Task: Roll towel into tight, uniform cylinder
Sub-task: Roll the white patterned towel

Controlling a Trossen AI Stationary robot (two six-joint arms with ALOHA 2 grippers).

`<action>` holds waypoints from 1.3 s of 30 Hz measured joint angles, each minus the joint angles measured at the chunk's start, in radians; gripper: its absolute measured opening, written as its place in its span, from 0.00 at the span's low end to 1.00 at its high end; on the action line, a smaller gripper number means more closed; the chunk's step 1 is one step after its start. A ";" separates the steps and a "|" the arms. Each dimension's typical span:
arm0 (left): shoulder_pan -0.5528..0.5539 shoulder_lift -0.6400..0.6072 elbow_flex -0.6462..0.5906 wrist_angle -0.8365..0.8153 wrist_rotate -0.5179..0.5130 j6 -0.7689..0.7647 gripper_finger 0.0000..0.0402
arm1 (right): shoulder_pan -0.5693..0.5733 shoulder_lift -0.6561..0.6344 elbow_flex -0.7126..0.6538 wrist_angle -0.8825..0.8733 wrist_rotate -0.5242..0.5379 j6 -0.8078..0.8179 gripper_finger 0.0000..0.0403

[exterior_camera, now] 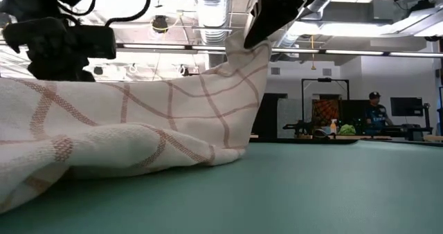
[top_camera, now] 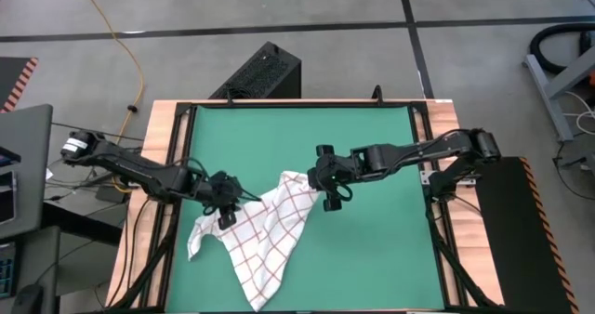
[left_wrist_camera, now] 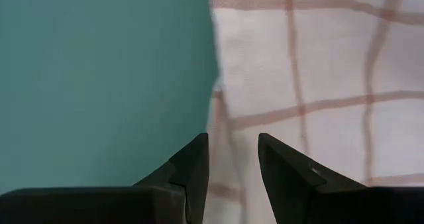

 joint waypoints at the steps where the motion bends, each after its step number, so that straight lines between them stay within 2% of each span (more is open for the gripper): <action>1: -0.001 0.000 -0.009 0.021 0.004 0.000 0.30 | 0.000 0.000 0.000 0.000 0.000 -0.002 0.02; 9: 0.001 0.016 -0.048 0.126 0.017 0.011 0.27 | 0.000 0.000 0.000 0.000 0.000 -0.003 0.02; 12: 0.002 0.057 -0.059 0.123 0.033 0.013 0.22 | 0.000 0.000 0.000 0.000 0.000 -0.004 0.02; 16: 0.002 0.116 -0.058 0.198 0.116 0.027 0.13 | 0.000 0.000 0.000 0.004 0.000 -0.004 0.02; 19: 0.002 0.130 -0.055 0.212 0.157 -0.017 0.04 | 0.000 0.000 0.000 0.008 0.000 -0.001 0.02; 22: 0.002 0.121 -0.025 0.205 0.169 -0.053 0.01 | 0.000 -0.002 0.000 0.041 0.000 0.023 0.02; 26: 0.002 0.075 0.052 0.110 0.151 -0.042 0.00 | -0.003 -0.033 0.000 0.093 -0.002 0.028 0.02; 33: 0.002 0.000 0.240 -0.141 0.060 0.009 0.00 | -0.038 -0.115 0.000 0.109 0.006 0.092 0.02; 39: 0.029 -0.026 0.456 -0.324 -0.072 0.104 0.00 | -0.057 -0.201 0.000 0.133 0.113 0.094 0.02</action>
